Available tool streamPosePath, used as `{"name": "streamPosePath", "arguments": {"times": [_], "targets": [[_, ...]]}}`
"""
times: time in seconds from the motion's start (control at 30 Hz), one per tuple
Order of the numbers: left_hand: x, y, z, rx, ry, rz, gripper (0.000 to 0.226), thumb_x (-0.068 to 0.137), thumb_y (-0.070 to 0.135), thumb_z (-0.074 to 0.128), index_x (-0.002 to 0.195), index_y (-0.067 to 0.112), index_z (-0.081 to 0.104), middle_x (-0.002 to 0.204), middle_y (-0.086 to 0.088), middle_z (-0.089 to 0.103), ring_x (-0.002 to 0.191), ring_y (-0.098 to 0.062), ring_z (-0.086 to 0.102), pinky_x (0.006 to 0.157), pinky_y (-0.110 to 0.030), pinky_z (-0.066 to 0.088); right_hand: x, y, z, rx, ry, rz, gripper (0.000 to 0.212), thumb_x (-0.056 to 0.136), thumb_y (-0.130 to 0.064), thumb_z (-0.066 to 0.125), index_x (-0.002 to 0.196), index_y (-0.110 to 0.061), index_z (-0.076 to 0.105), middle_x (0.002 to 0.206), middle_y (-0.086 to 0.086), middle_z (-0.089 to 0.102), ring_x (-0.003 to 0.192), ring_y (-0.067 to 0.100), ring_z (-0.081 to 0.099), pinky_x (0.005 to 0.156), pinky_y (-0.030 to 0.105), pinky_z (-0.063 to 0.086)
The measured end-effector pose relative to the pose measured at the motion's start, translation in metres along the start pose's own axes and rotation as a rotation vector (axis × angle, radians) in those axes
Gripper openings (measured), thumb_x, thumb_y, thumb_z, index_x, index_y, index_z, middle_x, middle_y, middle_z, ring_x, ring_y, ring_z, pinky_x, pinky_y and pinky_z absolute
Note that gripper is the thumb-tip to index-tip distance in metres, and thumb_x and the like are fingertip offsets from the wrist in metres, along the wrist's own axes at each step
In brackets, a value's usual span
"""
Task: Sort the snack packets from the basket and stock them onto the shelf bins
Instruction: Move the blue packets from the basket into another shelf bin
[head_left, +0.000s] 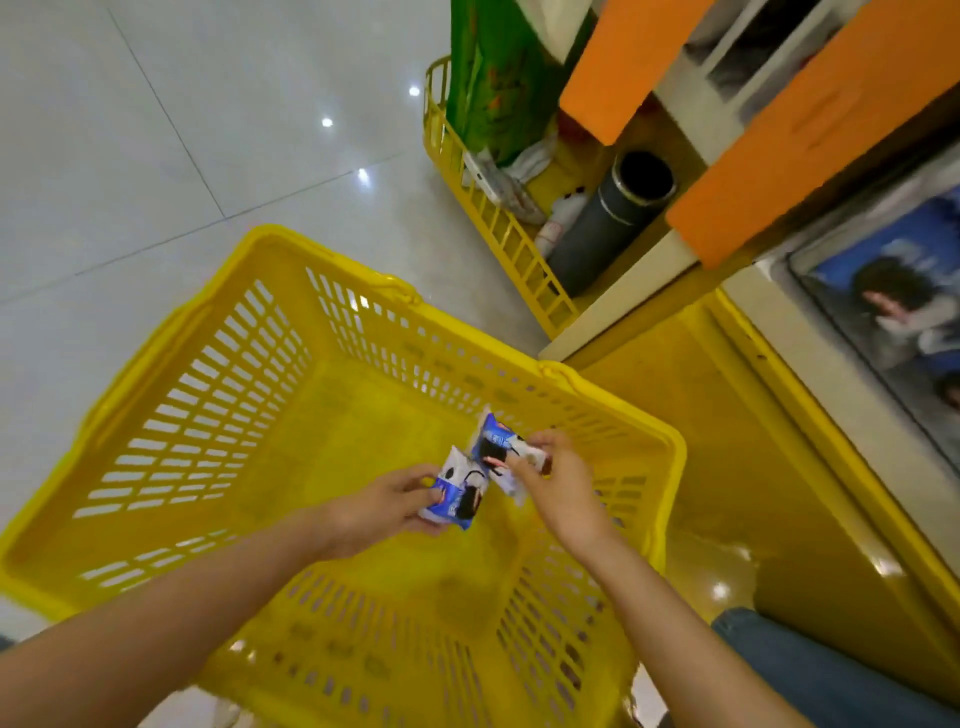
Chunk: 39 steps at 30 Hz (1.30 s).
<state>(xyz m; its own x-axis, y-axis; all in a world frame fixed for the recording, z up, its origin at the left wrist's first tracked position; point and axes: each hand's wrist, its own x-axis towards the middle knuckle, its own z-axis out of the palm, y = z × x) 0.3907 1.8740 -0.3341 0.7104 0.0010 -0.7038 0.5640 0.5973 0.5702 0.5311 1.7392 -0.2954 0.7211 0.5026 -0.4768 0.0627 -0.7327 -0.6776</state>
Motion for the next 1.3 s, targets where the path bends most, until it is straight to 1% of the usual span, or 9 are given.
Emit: {"name": "streamPosePath", "arguments": {"times": [0.1,0.2,0.4,0.57,0.73,0.83,0.93,1.13,1.3], "targets": [[-0.018,0.024,0.026,-0.192,-0.061,0.031,0.020,0.094,0.000,0.043,0.104,0.010,0.056,0.088,-0.009,0.073,0.072,-0.019,0.069,0.068,-0.028,0.057,-0.020,-0.017,-0.025,0.087,0.004,-0.044,0.035,0.085,-0.008,0.066,0.117,-0.005,0.052,0.100,0.000,0.061,0.081,0.004,0.056,0.064,0.006,0.043],[-0.034,0.041,0.059,-0.224,-0.077,0.090,0.021,0.085,0.018,0.052,0.104,0.012,0.059,0.086,-0.006,0.073,0.072,-0.019,0.069,0.068,-0.031,0.058,-0.045,-0.034,-0.049,0.091,0.045,-0.162,0.032,0.086,-0.006,0.064,0.116,-0.004,0.056,0.109,0.006,0.065,0.090,0.009,0.059,0.076,0.015,0.045],[-0.054,0.069,0.116,0.086,0.091,0.362,0.017,0.089,0.015,0.058,0.105,0.020,0.055,0.081,0.008,0.070,0.066,-0.003,0.065,0.056,-0.018,0.051,-0.096,-0.074,-0.099,0.121,0.191,-0.397,0.023,0.088,-0.013,0.063,0.109,-0.020,0.056,0.095,-0.021,0.060,0.083,-0.013,0.058,0.071,0.007,0.044],[-0.068,0.104,0.149,0.167,0.053,0.556,0.024,0.089,0.007,0.058,0.110,0.018,0.057,0.099,-0.001,0.067,0.082,-0.010,0.065,0.063,-0.019,0.053,-0.118,-0.098,-0.177,0.009,0.539,-0.515,0.026,0.091,-0.020,0.057,0.116,-0.016,0.051,0.109,-0.005,0.055,0.088,0.000,0.053,0.068,0.005,0.038],[-0.077,0.127,0.173,0.210,0.034,0.642,0.023,0.089,0.007,0.059,0.107,0.021,0.057,0.109,-0.008,0.065,0.089,-0.015,0.063,0.065,-0.021,0.052,-0.127,-0.105,-0.246,-0.152,0.722,-0.452,0.035,0.092,-0.023,0.056,0.125,-0.014,0.050,0.117,0.000,0.056,0.091,0.006,0.055,0.072,0.017,0.045],[-0.080,0.135,0.185,0.219,0.019,0.675,0.026,0.088,0.008,0.060,0.111,0.021,0.056,0.107,-0.005,0.065,0.088,-0.011,0.064,0.064,-0.018,0.052,-0.125,-0.110,-0.267,-0.227,0.794,-0.428,0.035,0.092,-0.023,0.056,0.126,-0.014,0.050,0.109,-0.003,0.051,0.070,0.000,0.050,0.056,0.008,0.036],[-0.084,0.142,0.194,0.218,0.020,0.689,0.028,0.088,0.010,0.060,0.114,0.018,0.052,0.107,-0.003,0.066,0.087,-0.009,0.065,0.061,-0.015,0.050,-0.117,-0.112,-0.289,-0.211,0.818,-0.279,0.038,0.094,-0.024,0.052,0.130,-0.013,0.046,0.102,0.005,0.054,0.059,0.005,0.049,0.048,0.021,0.036],[-0.091,0.156,0.209,0.233,-0.014,0.768,0.024,0.088,0.010,0.061,0.104,0.026,0.053,0.104,0.004,0.067,0.079,-0.001,0.066,0.061,-0.015,0.049,-0.100,-0.104,-0.324,-0.225,0.814,-0.042,0.041,0.094,-0.016,0.053,0.133,-0.012,0.045,0.126,0.018,0.054,0.085,0.027,0.060,0.077,0.044,0.052],[-0.094,0.164,0.217,0.246,-0.009,0.789,0.025,0.087,0.012,0.062,0.105,0.028,0.054,0.103,0.006,0.068,0.081,-0.003,0.066,0.062,-0.016,0.051,-0.080,-0.096,-0.328,-0.228,0.694,-0.013,0.036,0.093,-0.013,0.054,0.128,-0.010,0.048,0.124,0.016,0.055,0.073,0.015,0.051,0.067,0.031,0.042]]}}
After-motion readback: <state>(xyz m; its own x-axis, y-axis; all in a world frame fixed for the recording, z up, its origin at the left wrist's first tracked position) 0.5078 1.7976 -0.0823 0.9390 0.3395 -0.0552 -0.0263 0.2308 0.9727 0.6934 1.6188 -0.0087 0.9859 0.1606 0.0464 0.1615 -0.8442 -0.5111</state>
